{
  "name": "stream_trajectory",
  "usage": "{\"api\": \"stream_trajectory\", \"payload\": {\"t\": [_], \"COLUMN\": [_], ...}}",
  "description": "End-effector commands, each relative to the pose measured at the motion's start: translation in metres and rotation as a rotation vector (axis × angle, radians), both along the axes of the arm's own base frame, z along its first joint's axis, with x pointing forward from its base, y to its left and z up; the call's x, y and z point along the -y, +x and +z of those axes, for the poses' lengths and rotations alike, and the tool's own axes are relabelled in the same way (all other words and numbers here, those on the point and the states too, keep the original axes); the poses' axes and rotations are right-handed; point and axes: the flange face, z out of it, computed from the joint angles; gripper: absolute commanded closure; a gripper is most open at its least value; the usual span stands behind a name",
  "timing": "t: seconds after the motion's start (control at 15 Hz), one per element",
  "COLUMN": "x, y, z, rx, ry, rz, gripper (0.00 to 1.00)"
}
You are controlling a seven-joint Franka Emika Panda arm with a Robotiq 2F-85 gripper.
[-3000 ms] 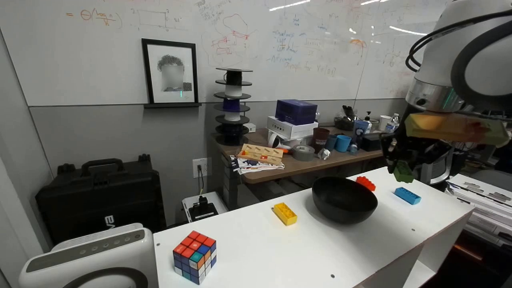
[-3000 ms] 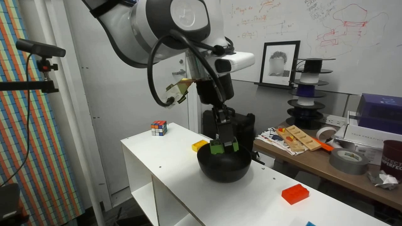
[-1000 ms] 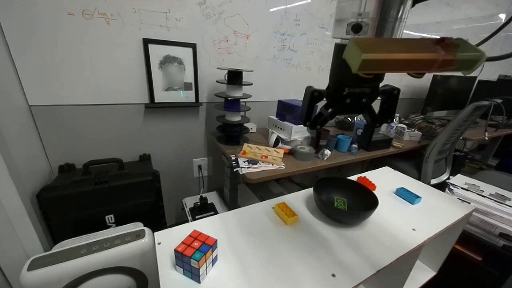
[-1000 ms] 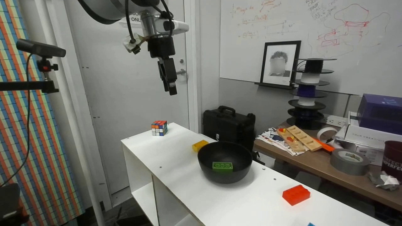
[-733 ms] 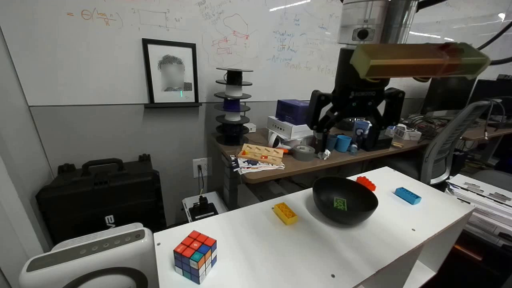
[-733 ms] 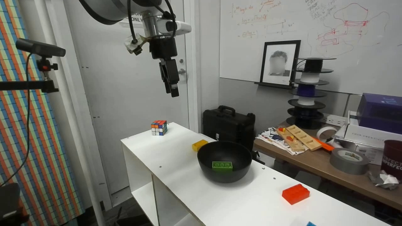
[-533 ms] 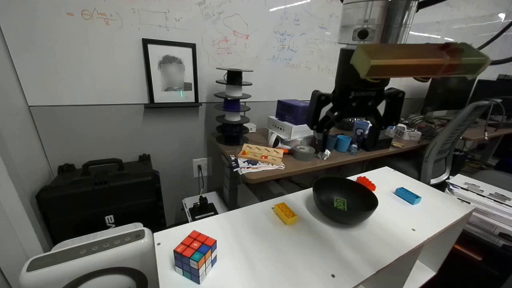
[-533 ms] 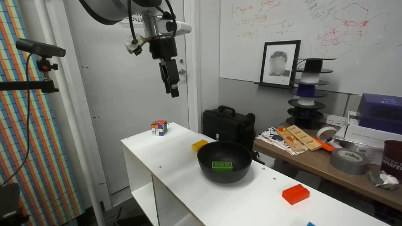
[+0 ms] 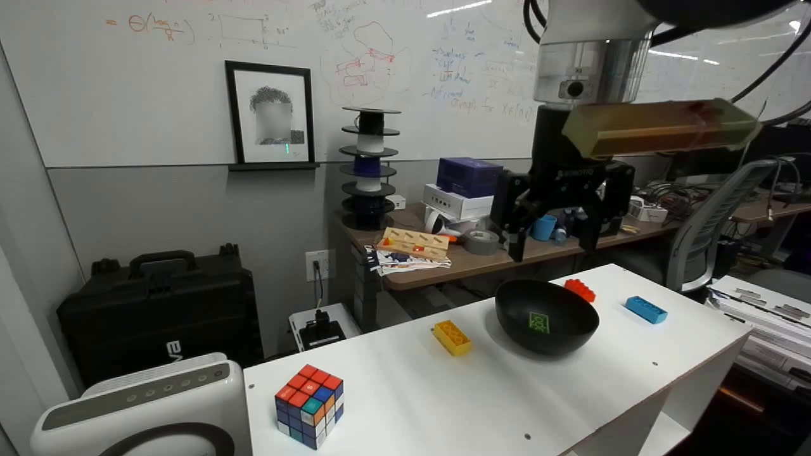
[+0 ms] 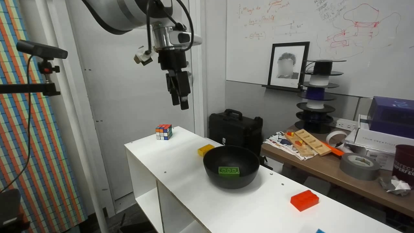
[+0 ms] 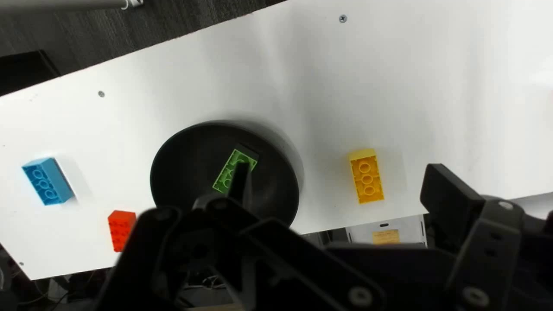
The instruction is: Put the green, yellow, orange and blue lego bricks in the black bowl
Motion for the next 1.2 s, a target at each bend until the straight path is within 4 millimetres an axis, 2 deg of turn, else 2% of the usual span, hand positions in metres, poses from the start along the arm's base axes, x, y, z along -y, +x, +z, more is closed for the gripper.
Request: {"api": "stream_trajectory", "payload": {"t": [0.0,0.13,0.27,0.53,0.87,1.13], "x": [0.018,0.026,0.026,0.007,-0.012,-0.011], "y": [0.033,0.051,0.070,0.099,0.120,0.126], "z": [-0.030,-0.050,-0.068,-0.094,-0.120,-0.142], "rx": [-0.016,0.008,0.049,0.134,0.150,0.142], "ry": [0.020,0.030,0.064,0.098,0.149,0.173], "rz": [0.150,0.231,0.284,0.374,0.414,0.355], "gripper": [0.00,0.00,0.00,0.00,0.00,0.00]}}
